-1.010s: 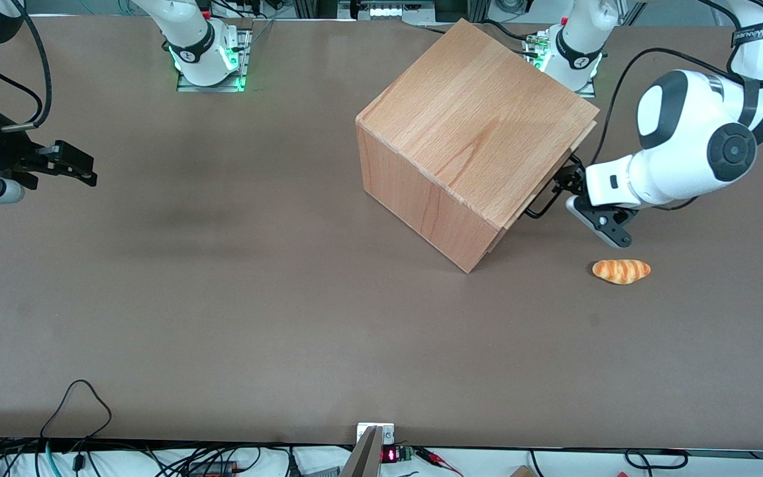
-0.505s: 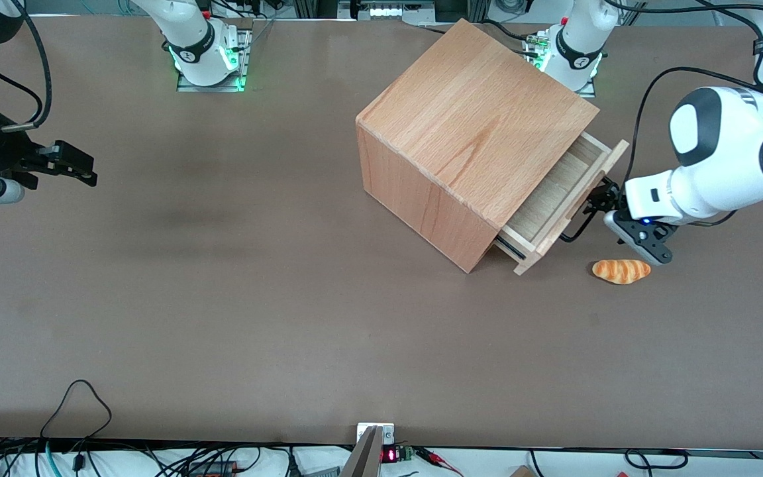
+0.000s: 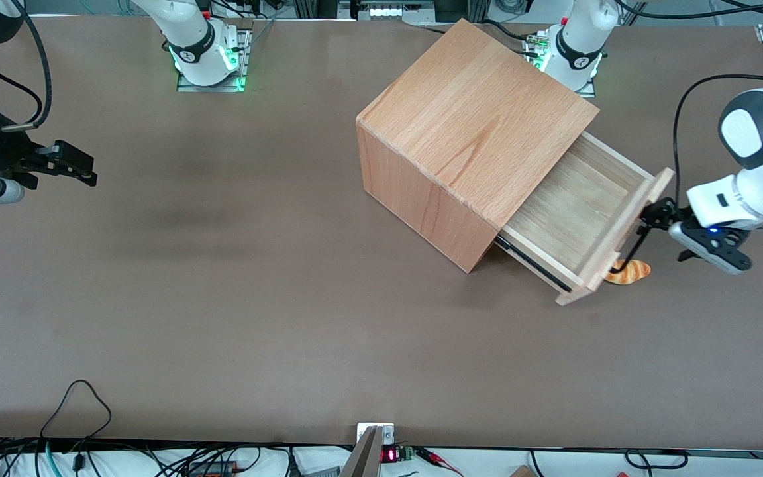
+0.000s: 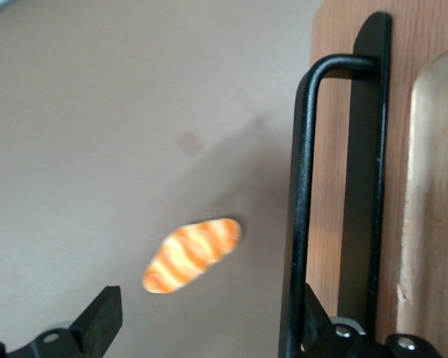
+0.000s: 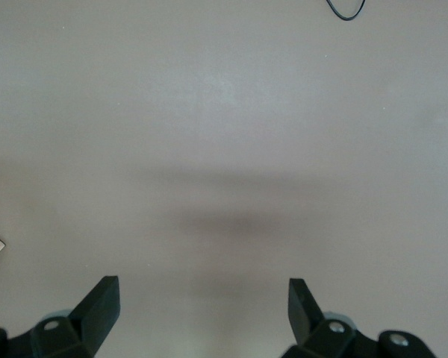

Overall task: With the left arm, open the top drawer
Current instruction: 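Pull the handle away from the cabinet with the left gripper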

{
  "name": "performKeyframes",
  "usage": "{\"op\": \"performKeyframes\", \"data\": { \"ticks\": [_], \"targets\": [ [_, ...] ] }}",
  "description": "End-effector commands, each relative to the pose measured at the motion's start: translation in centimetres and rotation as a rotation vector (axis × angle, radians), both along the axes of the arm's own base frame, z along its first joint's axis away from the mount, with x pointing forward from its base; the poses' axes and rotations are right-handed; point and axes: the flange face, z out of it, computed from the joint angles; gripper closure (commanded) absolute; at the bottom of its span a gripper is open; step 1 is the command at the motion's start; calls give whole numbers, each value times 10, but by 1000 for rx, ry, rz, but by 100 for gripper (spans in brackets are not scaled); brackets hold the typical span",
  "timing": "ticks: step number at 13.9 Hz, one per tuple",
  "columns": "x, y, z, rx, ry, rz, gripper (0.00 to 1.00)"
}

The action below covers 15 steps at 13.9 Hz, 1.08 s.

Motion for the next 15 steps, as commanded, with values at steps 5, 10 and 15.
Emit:
{"op": "performKeyframes", "data": {
  "ticks": [5, 10, 15],
  "targets": [
    [19, 65, -19, 89, -20, 20, 0],
    [31, 67, 12, 99, -73, 20, 0],
    [31, 56, 74, 48, -46, 11, 0]
  ]
}}
